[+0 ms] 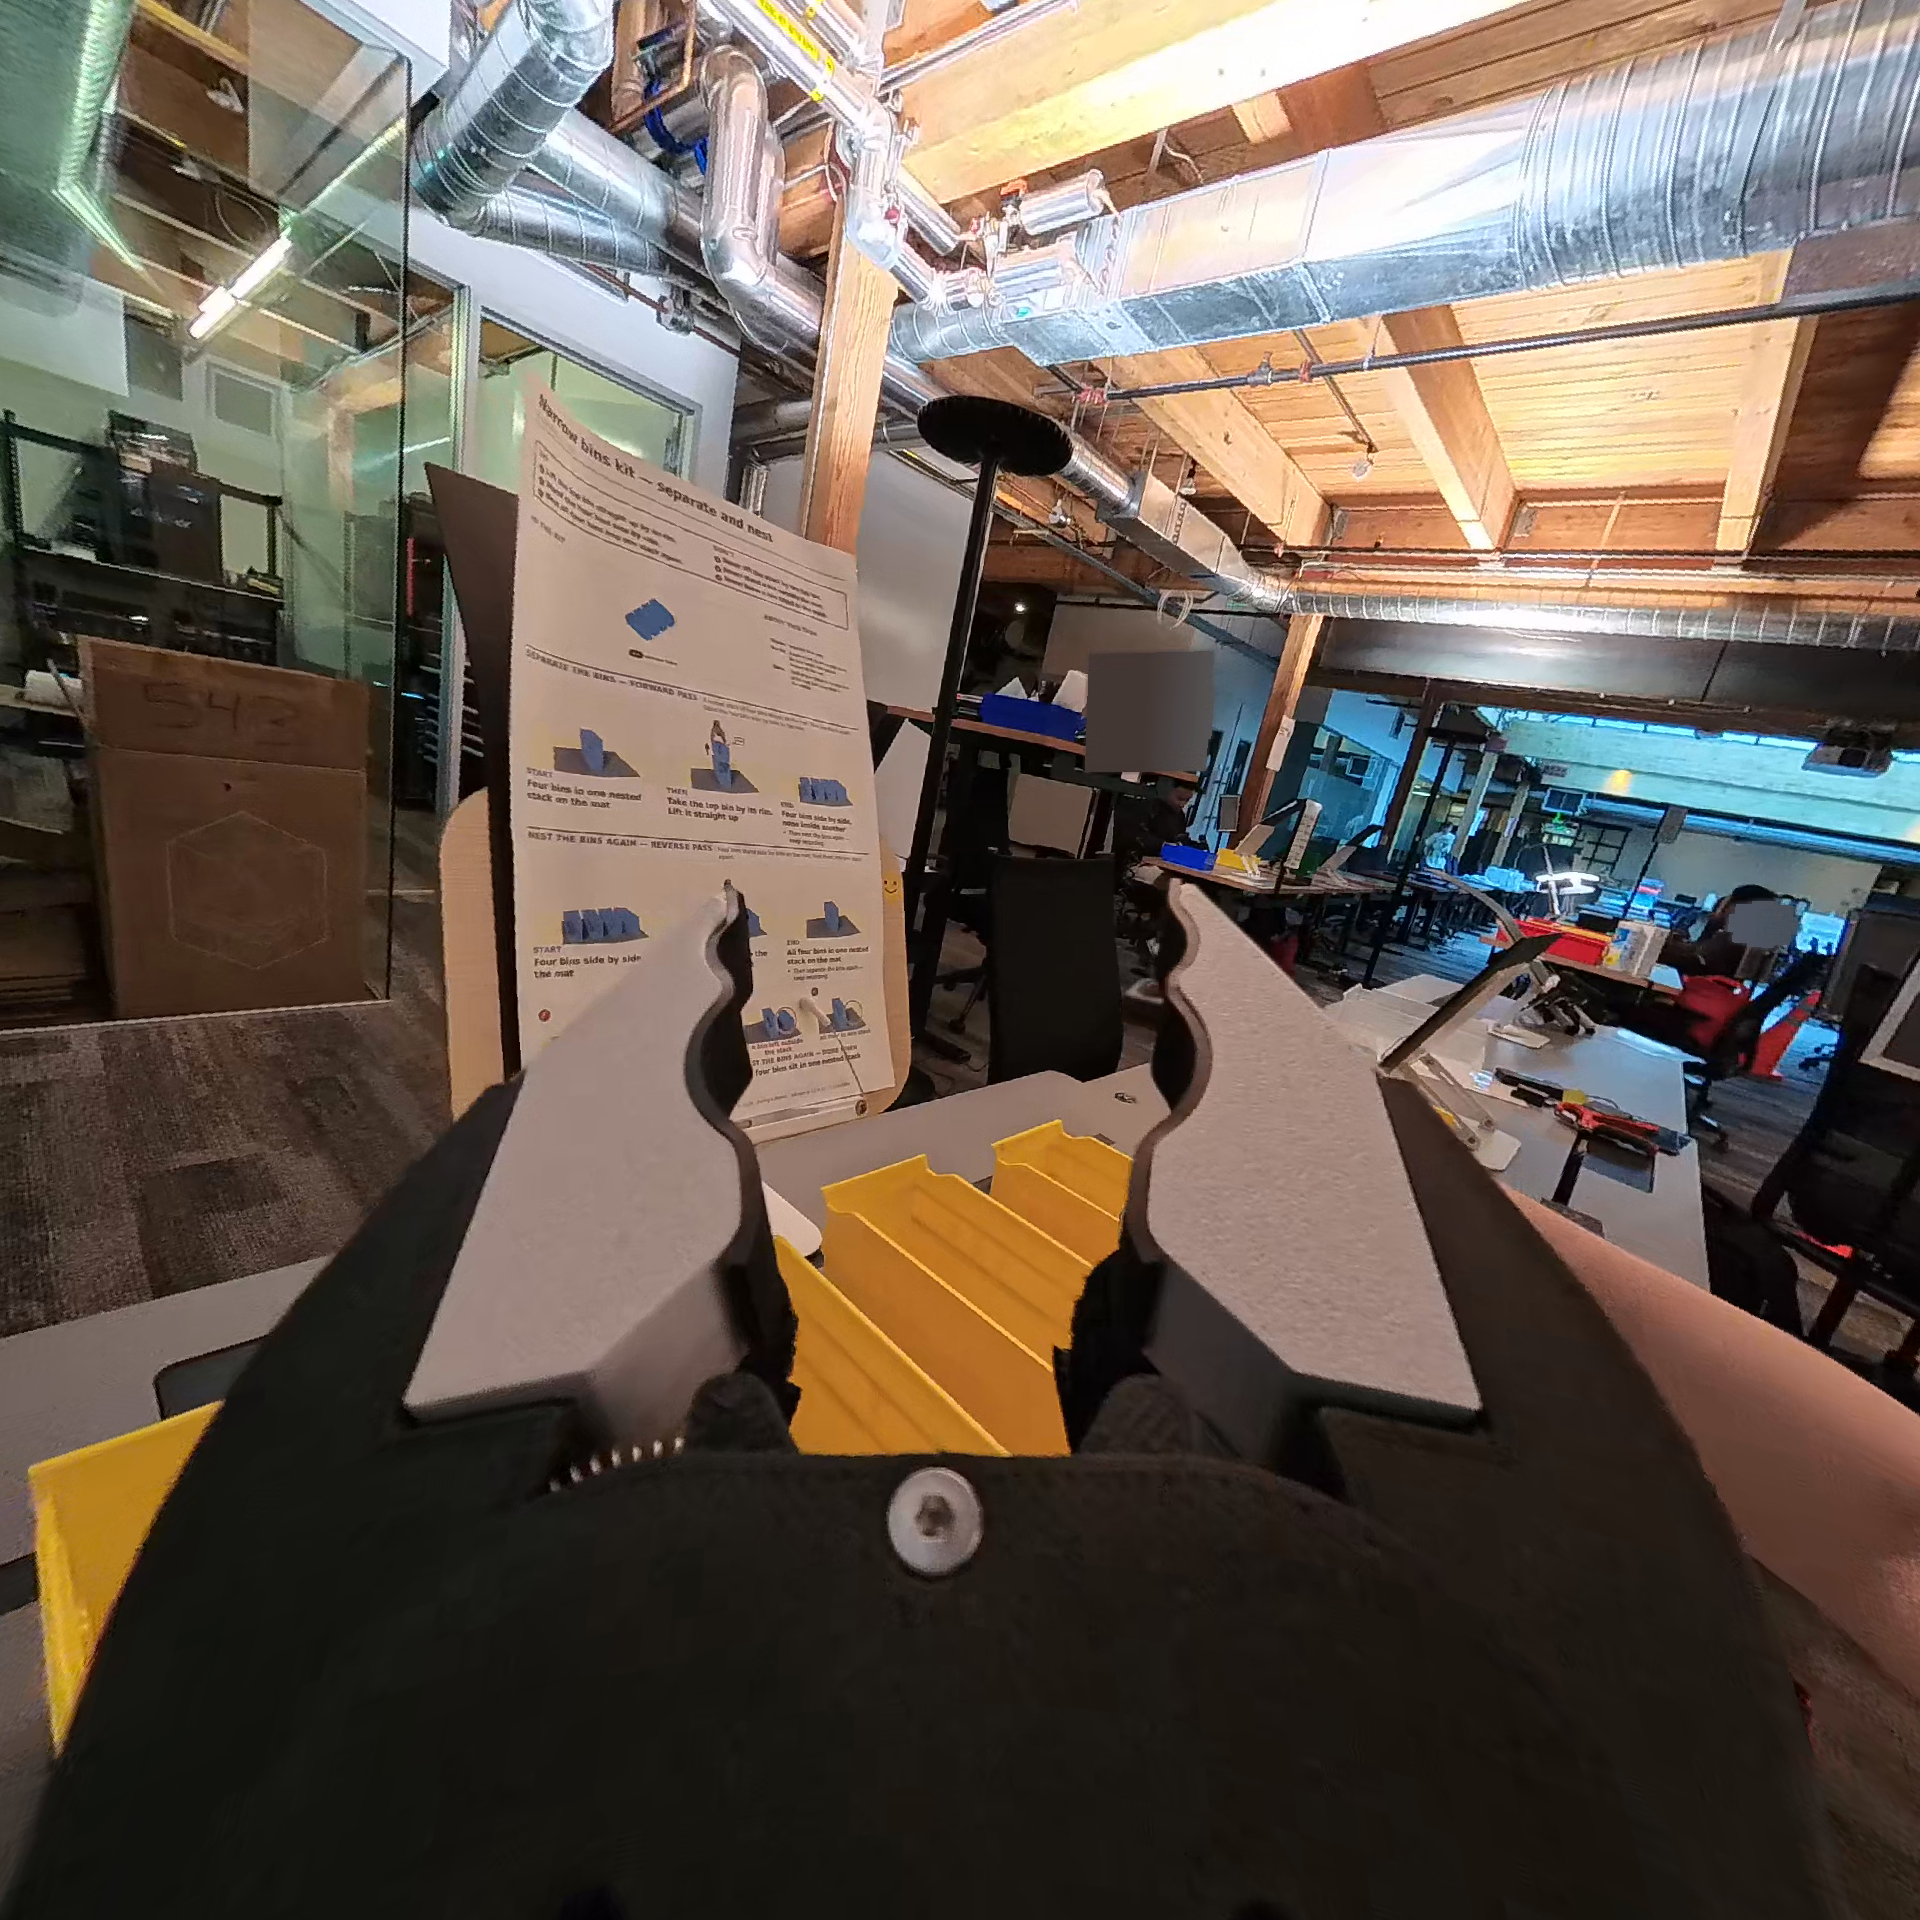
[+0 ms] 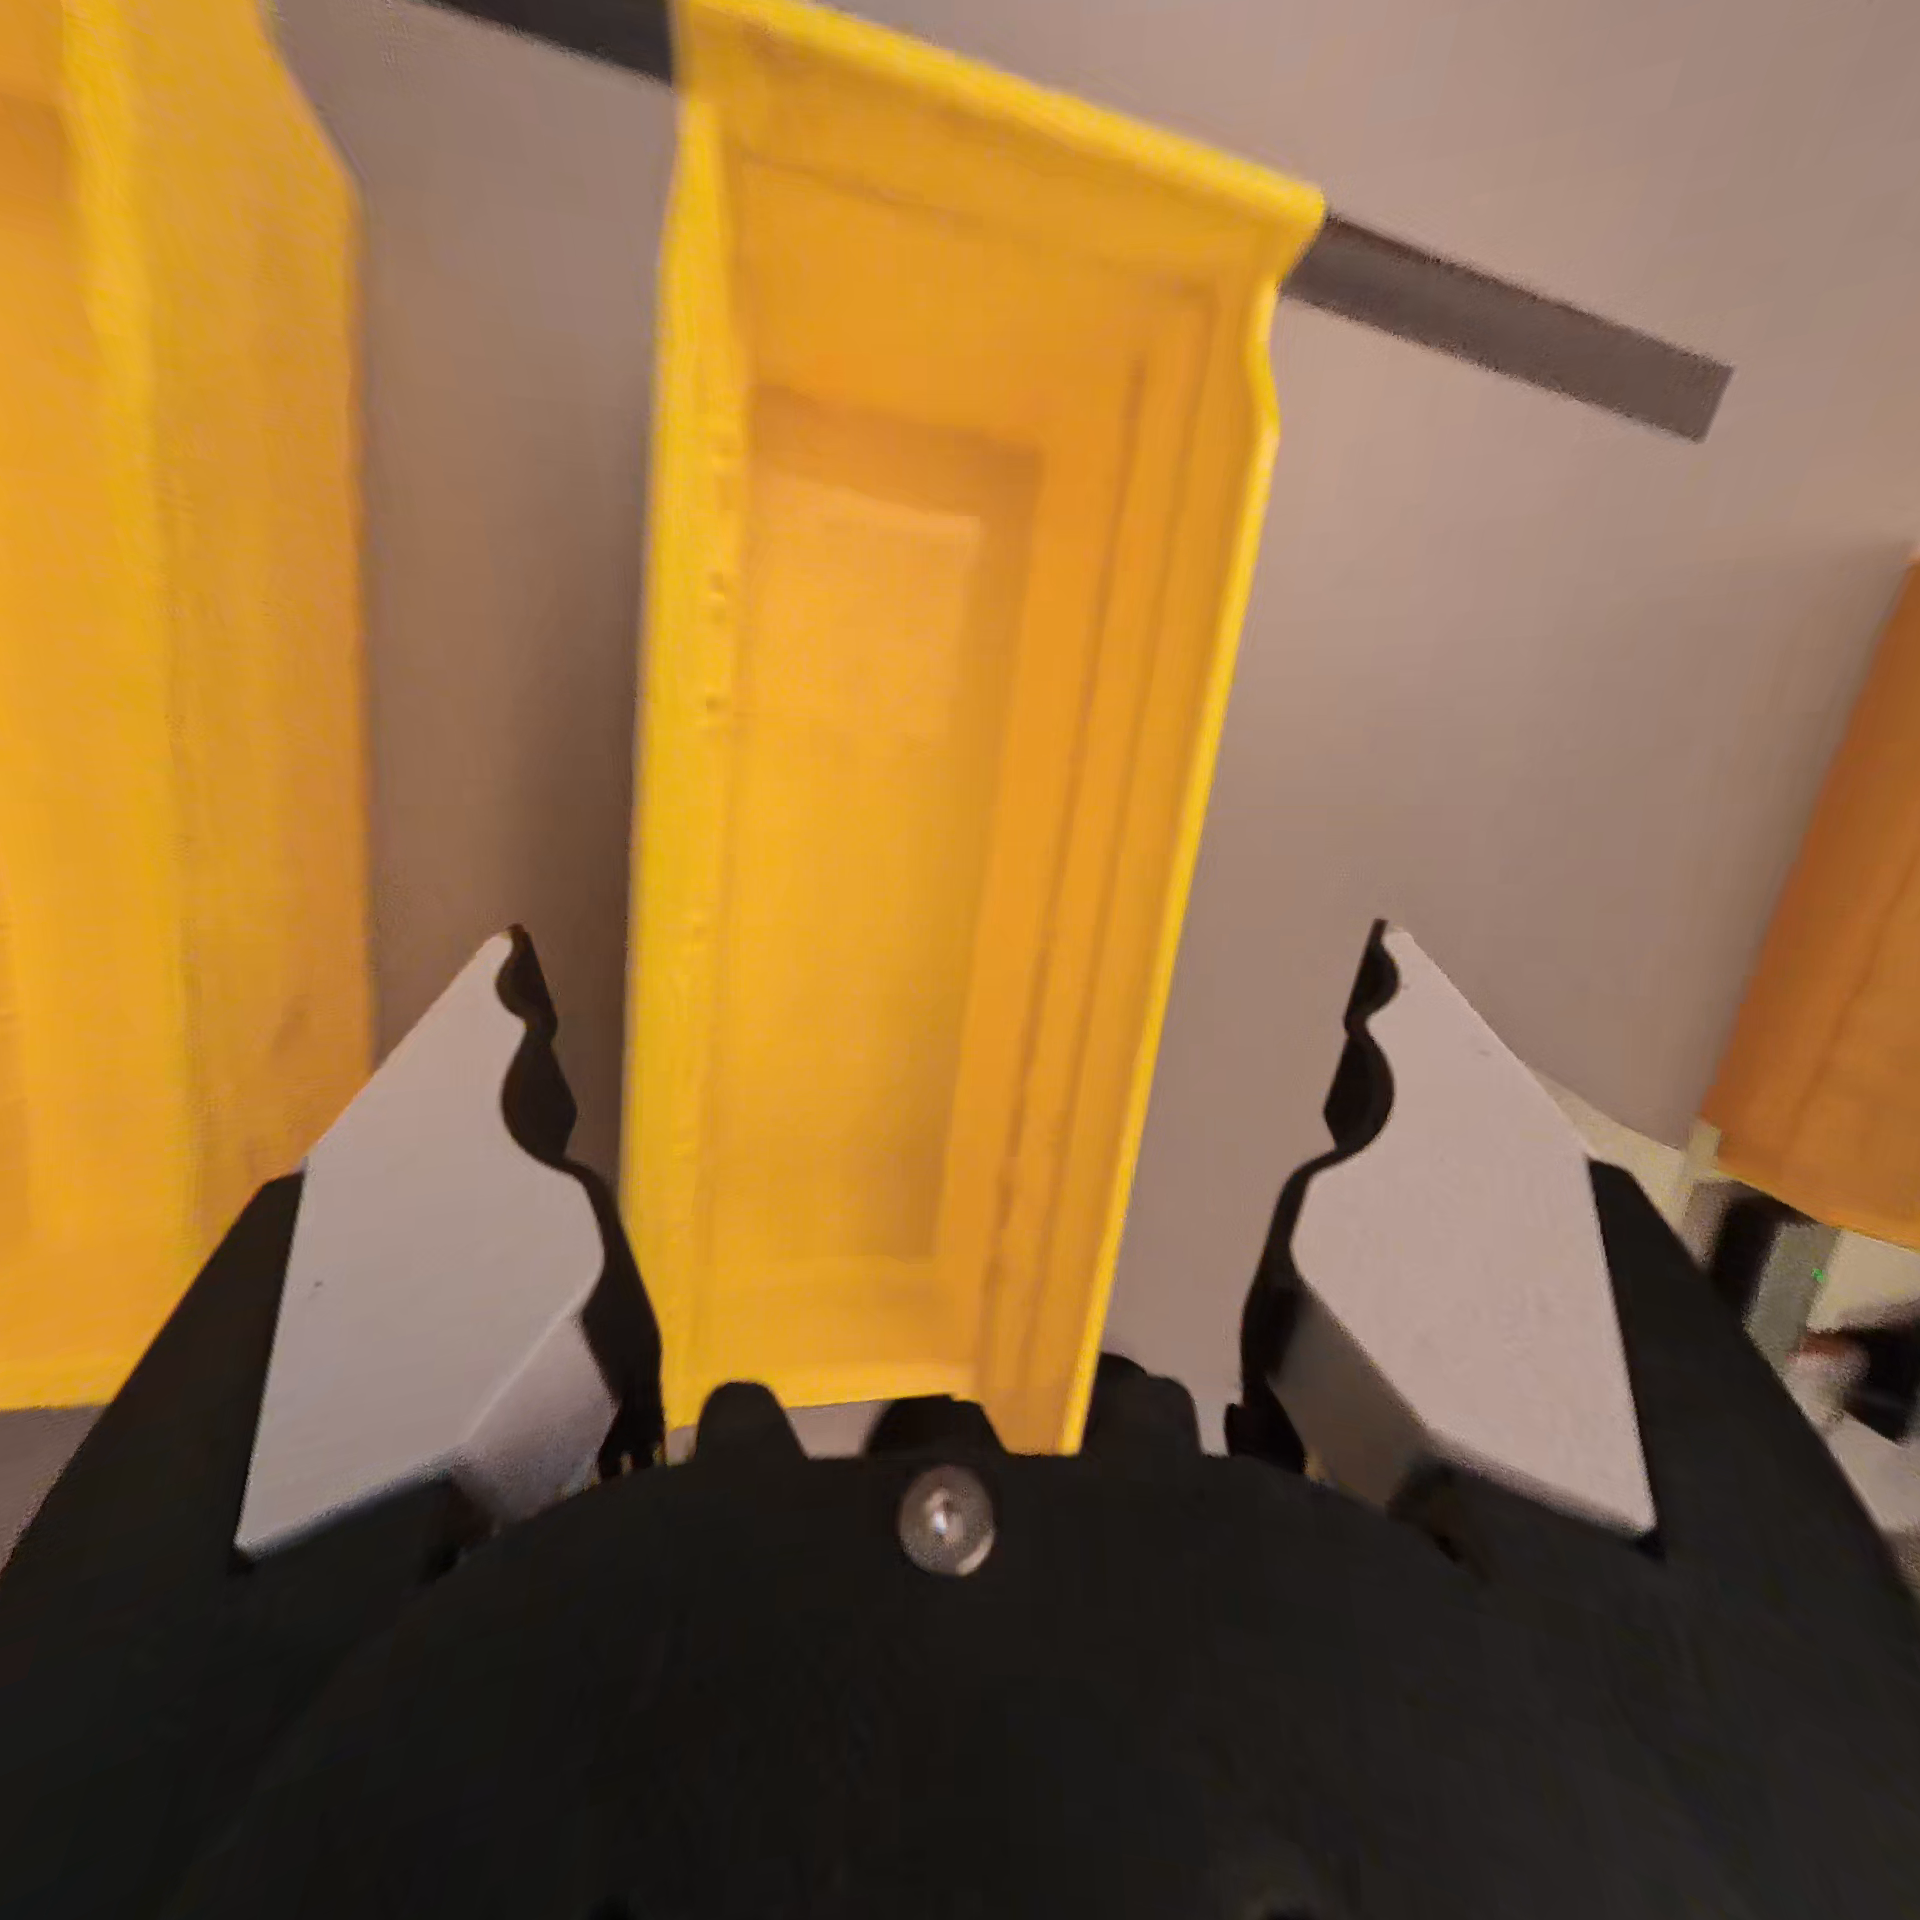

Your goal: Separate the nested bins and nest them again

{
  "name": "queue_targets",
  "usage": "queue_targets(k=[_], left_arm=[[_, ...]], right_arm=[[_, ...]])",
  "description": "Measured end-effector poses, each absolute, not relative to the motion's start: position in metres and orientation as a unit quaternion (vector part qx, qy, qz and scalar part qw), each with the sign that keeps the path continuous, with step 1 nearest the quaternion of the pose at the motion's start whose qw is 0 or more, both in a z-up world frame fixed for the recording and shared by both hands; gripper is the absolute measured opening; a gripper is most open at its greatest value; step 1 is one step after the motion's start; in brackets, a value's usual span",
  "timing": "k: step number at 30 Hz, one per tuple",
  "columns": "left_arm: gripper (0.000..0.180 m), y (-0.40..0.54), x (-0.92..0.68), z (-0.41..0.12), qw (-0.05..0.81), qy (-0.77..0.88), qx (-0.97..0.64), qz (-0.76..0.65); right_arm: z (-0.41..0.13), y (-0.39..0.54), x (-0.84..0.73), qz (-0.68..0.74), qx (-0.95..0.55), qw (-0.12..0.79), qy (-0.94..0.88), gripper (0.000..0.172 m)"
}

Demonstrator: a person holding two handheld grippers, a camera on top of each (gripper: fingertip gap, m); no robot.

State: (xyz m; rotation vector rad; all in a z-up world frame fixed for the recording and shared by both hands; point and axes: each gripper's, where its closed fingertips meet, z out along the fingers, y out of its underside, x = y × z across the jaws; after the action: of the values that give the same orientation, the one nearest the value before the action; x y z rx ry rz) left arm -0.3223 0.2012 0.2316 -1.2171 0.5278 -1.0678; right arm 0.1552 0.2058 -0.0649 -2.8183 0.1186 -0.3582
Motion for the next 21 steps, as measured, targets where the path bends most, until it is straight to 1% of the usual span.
queue_targets(k=[1, 4, 5, 6, 8, 10, 13, 16, 21], left_arm=[[0.077, 0.202, -0.323, 0.231, 0.657, 0.233, -0.538, -0.474], [0.077, 0.203, -0.324, 0.229, 0.653, 0.23, -0.542, -0.476], [0.077, 0.204, -0.325, 0.229, 0.653, 0.229, -0.542, -0.476], [0.077, 0.204, -0.325, 0.229, 0.653, 0.229, -0.543, -0.475], [0.077, 0.204, -0.326, 0.229, 0.652, 0.229, -0.543, -0.477], [0.076, 0.204, -0.327, 0.229, 0.652, 0.228, -0.54, -0.481], [0.075, 0.204, -0.326, 0.229, 0.651, 0.228, -0.539, -0.484], [0.075, 0.205, -0.324, 0.228, 0.646, 0.229, -0.541, -0.488], [0.074, 0.204, -0.322, 0.229, 0.646, 0.23, -0.542, -0.487]], right_arm=[[-0.072, 0.205, 0.163, -0.125, -0.982, 0.134, 0.043, 0.149], [-0.093, 0.207, 0.162, -0.038, -0.99, 0.111, 0.082, 0.149], [-0.099, 0.206, 0.157, 0.0, -0.991, 0.1, 0.094, 0.147], [-0.102, 0.206, 0.147, 0.05, -0.989, 0.09, 0.102, 0.132], [-0.101, 0.205, 0.145, 0.066, -0.988, 0.085, 0.108, 0.119], [-0.1, 0.201, 0.143, 0.066, -0.989, 0.071, 0.112, 0.113], [-0.098, 0.196, 0.143, 0.057, -0.99, 0.056, 0.119, 0.108], [-0.091, 0.192, 0.141, 0.055, -0.989, 0.052, 0.127, 0.106], [-0.052, 0.197, 0.124, 0.078, -0.984, 0.065, 0.143, 0.106]])
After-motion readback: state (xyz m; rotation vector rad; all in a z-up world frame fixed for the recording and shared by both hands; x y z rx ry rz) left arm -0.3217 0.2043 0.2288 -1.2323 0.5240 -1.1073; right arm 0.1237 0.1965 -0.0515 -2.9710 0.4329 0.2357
